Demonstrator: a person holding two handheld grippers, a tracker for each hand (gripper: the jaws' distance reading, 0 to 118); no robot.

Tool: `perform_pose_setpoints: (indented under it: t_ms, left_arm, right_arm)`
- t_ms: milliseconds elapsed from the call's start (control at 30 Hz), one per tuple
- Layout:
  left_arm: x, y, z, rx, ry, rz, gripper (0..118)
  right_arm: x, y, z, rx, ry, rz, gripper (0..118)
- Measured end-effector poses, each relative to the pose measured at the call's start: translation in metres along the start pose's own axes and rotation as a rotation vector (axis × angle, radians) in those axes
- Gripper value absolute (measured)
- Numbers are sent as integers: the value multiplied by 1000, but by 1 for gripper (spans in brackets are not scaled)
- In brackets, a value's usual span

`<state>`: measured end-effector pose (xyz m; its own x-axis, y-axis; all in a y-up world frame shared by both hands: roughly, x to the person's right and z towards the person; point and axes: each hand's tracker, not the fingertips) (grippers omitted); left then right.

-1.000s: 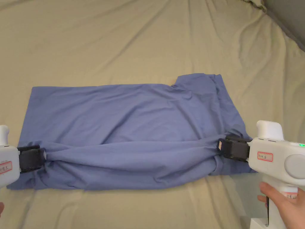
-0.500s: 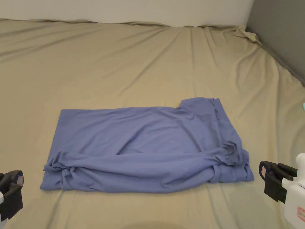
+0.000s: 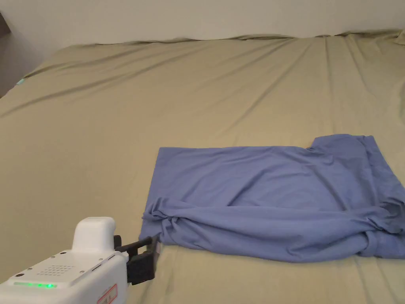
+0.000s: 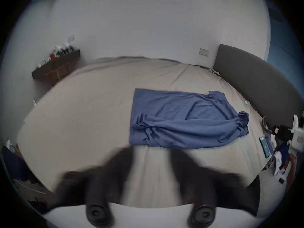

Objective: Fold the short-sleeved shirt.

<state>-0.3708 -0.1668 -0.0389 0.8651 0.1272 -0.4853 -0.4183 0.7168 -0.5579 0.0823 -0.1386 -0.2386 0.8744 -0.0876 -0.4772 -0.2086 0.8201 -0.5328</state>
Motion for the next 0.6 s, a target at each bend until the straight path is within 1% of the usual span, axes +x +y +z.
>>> perform_pose_setpoints:
  t_ms: [33, 67, 167, 300, 333, 367, 400, 433, 467, 500, 600]
  left_arm:
    - [-7, 1, -19, -39, -16, -4, 95]
    - [-11, 5, -40, -36, -26, -1, 95]
    - [-26, 14, -93, -96, 38, -21, 95]
    - [-29, 14, -132, -140, 23, -19, 94]
    - [-27, 12, -137, -157, 17, -34, 89]
    - [-27, 9, -144, -174, 8, -62, 75]
    - [-26, 5, -149, -183, 3, -78, 51]
    - [-25, 2, -153, -185, -1, -77, 31]
    - [-21, -3, -148, -140, -11, -79, 19]
    - [-19, 0, -145, -124, -22, -69, 11]
    - [-12, 4, -148, -152, -5, -93, 11]
  right_arm:
    - [-2, 0, -3, -5, 5, 0, 4]
    - [-4, 1, -7, -19, 13, 6, 4]
    - [-9, 1, -18, -45, 7, 23, 4]
    - [-13, 3, -33, -83, -4, 34, 4]
    - [-13, 3, -37, -92, -6, 36, 4]
    - [-14, 4, -41, -99, -10, 40, 4]
    - [-15, 4, -45, -106, -13, 42, 4]
    - [-15, 5, -48, -111, -13, 42, 4]
    - [-16, 5, -51, -115, -14, 44, 4]
    - [-18, 5, -54, -118, -14, 46, 4]
    - [-19, 3, -63, -136, -10, 58, 4]
